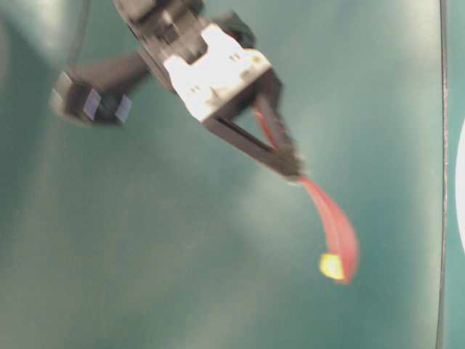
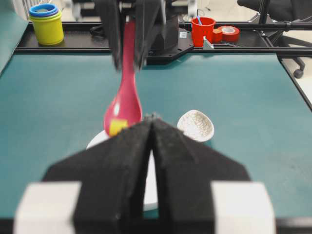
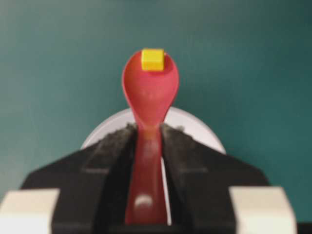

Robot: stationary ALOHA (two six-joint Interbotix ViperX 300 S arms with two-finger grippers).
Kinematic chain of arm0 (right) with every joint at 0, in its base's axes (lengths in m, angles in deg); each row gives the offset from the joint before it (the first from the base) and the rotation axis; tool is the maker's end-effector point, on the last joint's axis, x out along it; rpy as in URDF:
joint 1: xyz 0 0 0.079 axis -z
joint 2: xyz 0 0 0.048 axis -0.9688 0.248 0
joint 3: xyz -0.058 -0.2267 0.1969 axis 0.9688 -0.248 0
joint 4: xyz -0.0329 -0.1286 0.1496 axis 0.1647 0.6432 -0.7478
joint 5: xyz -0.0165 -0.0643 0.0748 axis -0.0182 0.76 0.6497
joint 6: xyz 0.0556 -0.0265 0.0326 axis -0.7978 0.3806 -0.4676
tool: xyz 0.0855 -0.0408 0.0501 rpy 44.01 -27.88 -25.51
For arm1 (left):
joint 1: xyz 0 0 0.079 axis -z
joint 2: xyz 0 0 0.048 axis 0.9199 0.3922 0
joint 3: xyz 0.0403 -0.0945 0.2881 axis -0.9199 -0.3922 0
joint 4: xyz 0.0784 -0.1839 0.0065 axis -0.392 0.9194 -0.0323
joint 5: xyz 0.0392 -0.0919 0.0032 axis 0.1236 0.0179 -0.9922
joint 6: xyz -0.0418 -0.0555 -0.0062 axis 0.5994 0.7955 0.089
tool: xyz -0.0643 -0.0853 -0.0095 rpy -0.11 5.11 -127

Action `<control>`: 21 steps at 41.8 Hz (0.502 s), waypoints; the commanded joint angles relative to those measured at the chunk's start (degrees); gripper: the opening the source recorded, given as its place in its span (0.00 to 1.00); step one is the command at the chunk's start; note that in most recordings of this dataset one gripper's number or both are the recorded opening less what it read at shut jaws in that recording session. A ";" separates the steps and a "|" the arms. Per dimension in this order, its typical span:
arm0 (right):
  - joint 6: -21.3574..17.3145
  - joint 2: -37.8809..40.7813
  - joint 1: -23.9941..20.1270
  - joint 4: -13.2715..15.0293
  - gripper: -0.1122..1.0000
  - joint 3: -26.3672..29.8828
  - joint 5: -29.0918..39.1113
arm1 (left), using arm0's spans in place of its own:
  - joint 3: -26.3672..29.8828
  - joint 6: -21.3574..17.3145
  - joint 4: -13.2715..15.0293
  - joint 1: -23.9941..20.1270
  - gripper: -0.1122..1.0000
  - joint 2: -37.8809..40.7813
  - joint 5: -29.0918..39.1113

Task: Scoop the yellow hexagonal prism block from the bowl with a spoon using the right arm.
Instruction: 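Lift the spoon with the yellow block out of the bowl, right gripper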

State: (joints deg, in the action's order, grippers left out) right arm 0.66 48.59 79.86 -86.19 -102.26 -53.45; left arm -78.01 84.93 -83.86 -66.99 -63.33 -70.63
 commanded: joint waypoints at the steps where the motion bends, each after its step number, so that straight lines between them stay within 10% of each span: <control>1: 0.09 -4.75 -0.97 1.23 0.30 -1.76 -4.39 | 0.97 0.09 0.00 0.00 0.10 0.44 -0.35; 21: 0.09 -17.05 -2.29 2.46 0.30 -12.39 -13.45 | 0.97 0.26 -0.09 0.09 0.10 0.26 -0.26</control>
State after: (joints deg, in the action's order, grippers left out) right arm 0.66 31.97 77.66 -83.91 -115.27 -66.28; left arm -78.01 85.10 -83.77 -66.99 -63.42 -70.63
